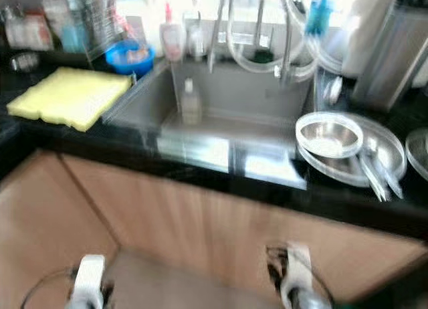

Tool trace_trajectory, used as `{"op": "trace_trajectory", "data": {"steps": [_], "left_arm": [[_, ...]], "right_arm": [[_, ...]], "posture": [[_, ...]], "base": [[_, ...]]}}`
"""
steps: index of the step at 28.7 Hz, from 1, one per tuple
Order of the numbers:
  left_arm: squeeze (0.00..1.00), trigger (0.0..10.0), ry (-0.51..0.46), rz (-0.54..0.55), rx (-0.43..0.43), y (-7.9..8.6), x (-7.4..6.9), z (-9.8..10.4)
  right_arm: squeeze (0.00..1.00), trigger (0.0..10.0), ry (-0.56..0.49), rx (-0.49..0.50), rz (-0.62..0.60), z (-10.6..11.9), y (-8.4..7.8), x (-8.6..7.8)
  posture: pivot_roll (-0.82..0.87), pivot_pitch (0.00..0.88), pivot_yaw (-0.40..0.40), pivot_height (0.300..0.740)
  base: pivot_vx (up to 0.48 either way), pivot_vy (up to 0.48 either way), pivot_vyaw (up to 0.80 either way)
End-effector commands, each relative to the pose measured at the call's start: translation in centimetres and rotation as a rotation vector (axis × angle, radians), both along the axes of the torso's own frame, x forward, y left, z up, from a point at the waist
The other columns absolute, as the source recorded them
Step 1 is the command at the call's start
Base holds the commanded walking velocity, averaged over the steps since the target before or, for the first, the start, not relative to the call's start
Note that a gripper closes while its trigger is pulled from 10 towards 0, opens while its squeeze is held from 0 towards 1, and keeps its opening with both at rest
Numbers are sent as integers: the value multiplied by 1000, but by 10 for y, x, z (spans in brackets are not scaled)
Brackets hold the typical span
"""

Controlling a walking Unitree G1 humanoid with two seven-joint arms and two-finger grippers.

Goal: Kitchen organization

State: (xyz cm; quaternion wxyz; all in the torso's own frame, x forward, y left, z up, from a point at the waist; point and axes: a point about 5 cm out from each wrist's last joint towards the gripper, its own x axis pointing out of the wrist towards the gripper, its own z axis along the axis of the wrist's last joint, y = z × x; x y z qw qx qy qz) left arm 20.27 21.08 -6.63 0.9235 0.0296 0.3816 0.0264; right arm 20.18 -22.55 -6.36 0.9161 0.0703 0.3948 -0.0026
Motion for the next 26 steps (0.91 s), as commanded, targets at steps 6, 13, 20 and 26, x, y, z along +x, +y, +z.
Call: {"op": "trace_trajectory", "data": {"steps": [6, 13, 20, 26], "left_arm": [[0, 10000, 7, -12, -6, -1, -2, -2], [0, 10000, 13, -15, -7, -2, -4, -2], [0, 10000, 14, -3, -15, -2, -4, -3], [0, 10000, 13, -5, -11, -2, -4, -3]], "right_arm": [[0, 10000, -4, -1, -3, 1, -2, 1], [0, 10000, 5, -7, 7, 1, -2, 1], [0, 10000, 14, -5, 24, 1, -1, 1], [0, 10000, 11, 7, 9, 0, -1, 0]], "posture": [[-76, 0, 32, 740], [-78, 0, 33, 740], [-76, 0, 32, 740], [-74, 0, 33, 740]], "base": [[0, 0, -498], [0, 0, 0], [0, 0, -638], [0, 292, -694]]}}
